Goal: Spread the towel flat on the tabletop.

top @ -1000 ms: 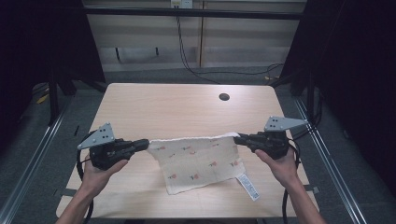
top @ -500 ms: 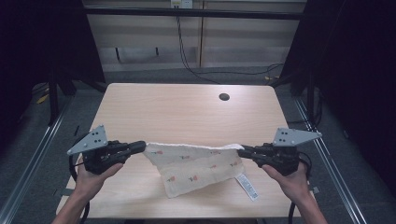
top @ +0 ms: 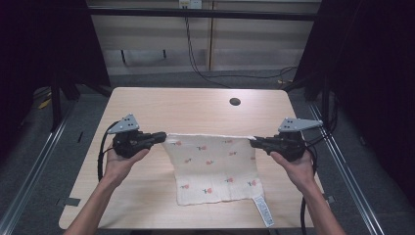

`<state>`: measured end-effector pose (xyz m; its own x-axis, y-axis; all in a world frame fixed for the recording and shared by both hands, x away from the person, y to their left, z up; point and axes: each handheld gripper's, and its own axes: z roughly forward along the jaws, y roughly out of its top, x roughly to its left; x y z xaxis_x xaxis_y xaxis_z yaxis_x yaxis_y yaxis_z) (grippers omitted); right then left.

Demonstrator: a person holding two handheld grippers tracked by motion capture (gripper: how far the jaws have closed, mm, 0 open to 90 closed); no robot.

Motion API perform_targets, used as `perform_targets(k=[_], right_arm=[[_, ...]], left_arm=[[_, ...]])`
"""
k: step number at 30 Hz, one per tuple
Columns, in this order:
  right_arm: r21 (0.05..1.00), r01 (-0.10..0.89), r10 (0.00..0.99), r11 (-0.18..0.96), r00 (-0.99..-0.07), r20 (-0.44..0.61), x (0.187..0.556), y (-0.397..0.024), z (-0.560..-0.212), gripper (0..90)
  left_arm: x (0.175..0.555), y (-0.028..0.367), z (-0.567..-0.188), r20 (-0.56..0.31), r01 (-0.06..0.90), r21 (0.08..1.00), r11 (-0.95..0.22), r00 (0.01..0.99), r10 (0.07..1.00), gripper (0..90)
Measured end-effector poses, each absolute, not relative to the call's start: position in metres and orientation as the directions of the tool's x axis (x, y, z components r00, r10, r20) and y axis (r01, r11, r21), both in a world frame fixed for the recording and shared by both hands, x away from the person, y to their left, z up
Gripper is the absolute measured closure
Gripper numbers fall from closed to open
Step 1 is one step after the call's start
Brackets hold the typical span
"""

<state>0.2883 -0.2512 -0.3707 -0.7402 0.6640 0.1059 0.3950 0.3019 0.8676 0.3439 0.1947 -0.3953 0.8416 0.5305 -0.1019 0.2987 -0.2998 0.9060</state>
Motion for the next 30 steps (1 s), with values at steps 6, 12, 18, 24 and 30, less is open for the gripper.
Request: perform_targets(k=[6, 12, 18, 24, 30], right_arm=[[0.836, 0.426, 0.684, 0.345, -0.724, 0.086, 0.322, -0.252, -0.397, 84.6], [0.800, 0.503, 0.726, 0.327, -0.676, 0.128, 0.356, -0.253, -0.422, 82.2], [0.779, 0.551, 0.788, 0.299, -0.602, 0.124, 0.388, -0.252, -0.445, 72.3], [0.783, 0.560, 0.807, 0.272, -0.575, 0.131, 0.384, -0.256, -0.446, 58.7], [0.777, 0.538, 0.755, 0.326, -0.643, 0.129, 0.357, -0.260, -0.440, 53.2]], left_arm=[[0.365, 0.185, -0.422, -0.134, 0.357, 0.881, -0.309, 0.817, 0.561, 87.2], [0.385, 0.171, -0.440, -0.156, 0.396, 0.852, -0.343, 0.816, 0.556, 86.6], [0.401, 0.159, -0.445, -0.162, 0.444, 0.834, -0.327, 0.764, 0.624, 68.1], [0.394, 0.157, -0.438, -0.138, 0.421, 0.843, -0.334, 0.771, 0.622, 54.5], [0.366, 0.161, -0.445, -0.146, 0.418, 0.830, -0.370, 0.802, 0.579, 50.4]])
